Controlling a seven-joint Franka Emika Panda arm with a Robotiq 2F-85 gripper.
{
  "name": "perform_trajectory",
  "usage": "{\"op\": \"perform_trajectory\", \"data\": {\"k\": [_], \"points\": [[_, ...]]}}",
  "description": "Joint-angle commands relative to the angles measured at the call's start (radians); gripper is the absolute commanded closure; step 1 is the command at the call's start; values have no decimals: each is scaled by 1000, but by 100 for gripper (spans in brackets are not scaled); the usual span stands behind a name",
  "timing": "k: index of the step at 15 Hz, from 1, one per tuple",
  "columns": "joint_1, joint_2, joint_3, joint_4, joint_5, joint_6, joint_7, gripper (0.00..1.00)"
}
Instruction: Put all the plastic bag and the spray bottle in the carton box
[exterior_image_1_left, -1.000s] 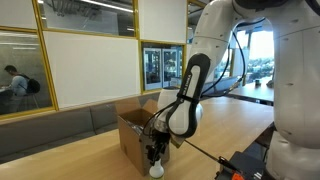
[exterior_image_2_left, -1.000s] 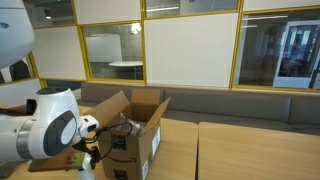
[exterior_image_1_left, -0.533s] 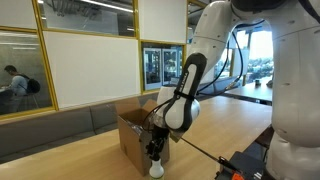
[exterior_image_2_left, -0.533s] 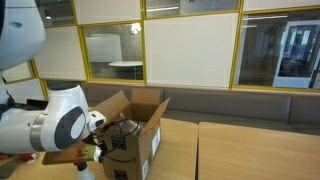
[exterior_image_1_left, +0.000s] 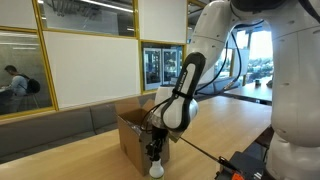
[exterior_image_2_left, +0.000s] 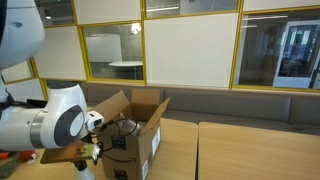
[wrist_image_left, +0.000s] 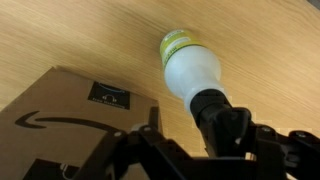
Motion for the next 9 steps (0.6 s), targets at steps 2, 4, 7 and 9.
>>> {"op": "perform_trajectory", "data": {"k": [2, 4, 7, 9], "points": [[32, -23, -16, 14, 61, -55, -58, 65], [46, -33, -25, 16, 74, -79, -72, 80], [72, -61, -55, 25, 70, -151, -67, 81], [98, -90, -89, 29, 53, -222, -44, 81]]}}
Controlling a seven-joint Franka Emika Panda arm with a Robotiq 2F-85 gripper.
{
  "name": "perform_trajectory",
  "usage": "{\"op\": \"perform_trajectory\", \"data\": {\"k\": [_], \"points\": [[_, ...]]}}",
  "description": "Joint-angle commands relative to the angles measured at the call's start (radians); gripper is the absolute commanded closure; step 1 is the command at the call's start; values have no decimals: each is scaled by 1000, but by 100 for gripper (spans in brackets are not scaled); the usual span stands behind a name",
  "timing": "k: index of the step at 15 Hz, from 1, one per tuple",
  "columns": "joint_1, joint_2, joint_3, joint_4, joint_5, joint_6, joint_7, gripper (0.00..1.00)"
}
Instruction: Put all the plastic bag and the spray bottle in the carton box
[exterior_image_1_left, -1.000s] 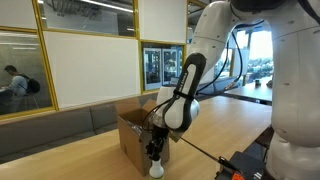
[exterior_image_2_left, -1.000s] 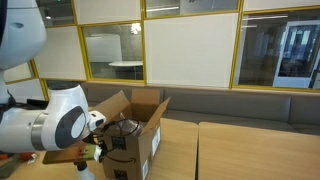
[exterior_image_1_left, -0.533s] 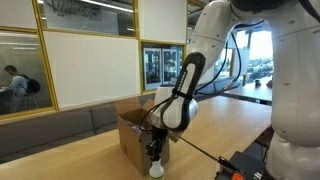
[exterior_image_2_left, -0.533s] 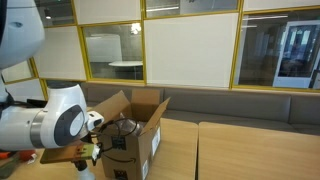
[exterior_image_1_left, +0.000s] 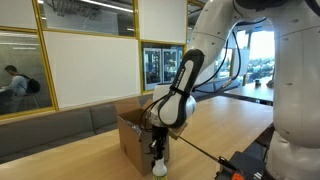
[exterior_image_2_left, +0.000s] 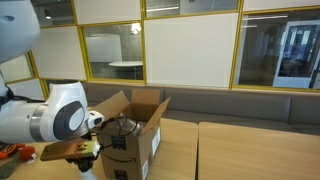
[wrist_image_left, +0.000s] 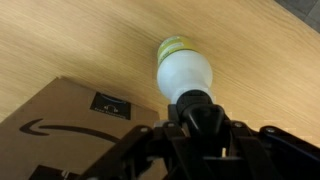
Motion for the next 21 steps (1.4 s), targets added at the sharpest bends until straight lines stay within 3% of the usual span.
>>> {"op": "perform_trajectory", "data": {"k": [1, 5, 9, 18, 21], "points": [[63, -87, -68, 8, 0, -152, 16, 81], [106, -177, -124, 15, -52, -333, 84, 81], [118, -303, -137, 25, -111, -488, 171, 81], [58, -553, -127, 209, -281, -919, 311, 82], [32, -567, -137, 295, -319, -971, 323, 82]]}}
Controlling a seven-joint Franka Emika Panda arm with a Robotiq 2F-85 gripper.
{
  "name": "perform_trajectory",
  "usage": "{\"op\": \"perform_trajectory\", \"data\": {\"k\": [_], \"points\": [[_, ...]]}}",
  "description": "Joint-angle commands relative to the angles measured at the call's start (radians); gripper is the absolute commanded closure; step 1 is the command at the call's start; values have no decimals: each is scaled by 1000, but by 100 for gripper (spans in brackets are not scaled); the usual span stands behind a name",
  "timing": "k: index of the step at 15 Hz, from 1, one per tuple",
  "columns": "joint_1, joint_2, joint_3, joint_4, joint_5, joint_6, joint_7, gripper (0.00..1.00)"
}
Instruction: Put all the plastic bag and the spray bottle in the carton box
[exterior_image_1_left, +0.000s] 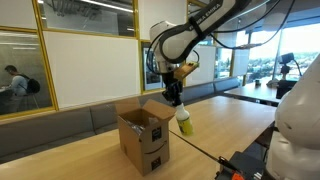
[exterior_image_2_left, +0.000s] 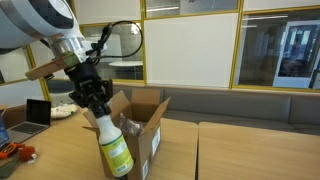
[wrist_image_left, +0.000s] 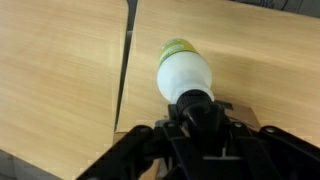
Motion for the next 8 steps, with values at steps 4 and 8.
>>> {"op": "perform_trajectory", "data": {"k": [4, 8], "points": [[-56, 26, -14, 211, -100, -74, 46, 82], [-59, 91, -3, 316, -164, -60, 65, 82]]}}
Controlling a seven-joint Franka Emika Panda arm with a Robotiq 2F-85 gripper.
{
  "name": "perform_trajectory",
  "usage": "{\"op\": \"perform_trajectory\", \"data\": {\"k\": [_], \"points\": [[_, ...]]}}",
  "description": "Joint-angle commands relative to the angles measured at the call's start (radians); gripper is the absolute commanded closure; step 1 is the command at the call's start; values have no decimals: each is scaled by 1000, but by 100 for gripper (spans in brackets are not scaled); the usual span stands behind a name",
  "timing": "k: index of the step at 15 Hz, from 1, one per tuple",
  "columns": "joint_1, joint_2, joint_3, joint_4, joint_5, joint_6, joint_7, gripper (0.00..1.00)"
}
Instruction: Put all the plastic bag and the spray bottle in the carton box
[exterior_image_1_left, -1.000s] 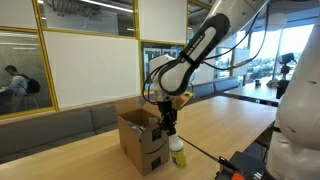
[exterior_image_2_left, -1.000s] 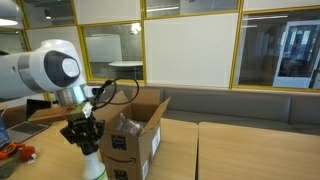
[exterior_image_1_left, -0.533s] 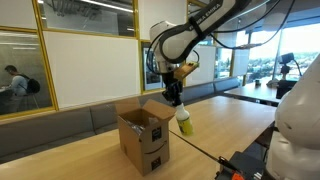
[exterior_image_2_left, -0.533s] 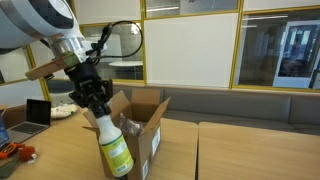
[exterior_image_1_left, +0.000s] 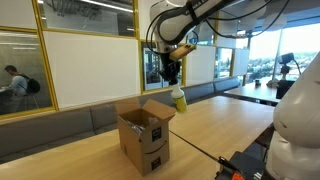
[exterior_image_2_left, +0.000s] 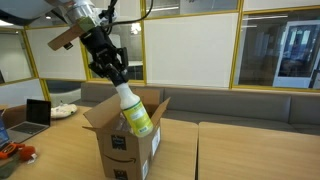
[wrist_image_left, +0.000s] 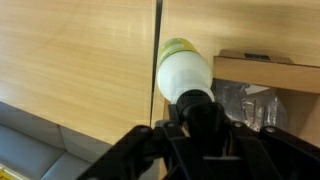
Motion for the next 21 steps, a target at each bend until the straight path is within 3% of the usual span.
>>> {"op": "perform_trajectory", "data": {"k": [1, 13, 21], "points": [[2, 83, 15, 143, -72, -15, 32, 82], [51, 324, -16, 280, 25, 265, 33, 82], [100, 473, -26, 308, 109, 236, -1, 82]]}}
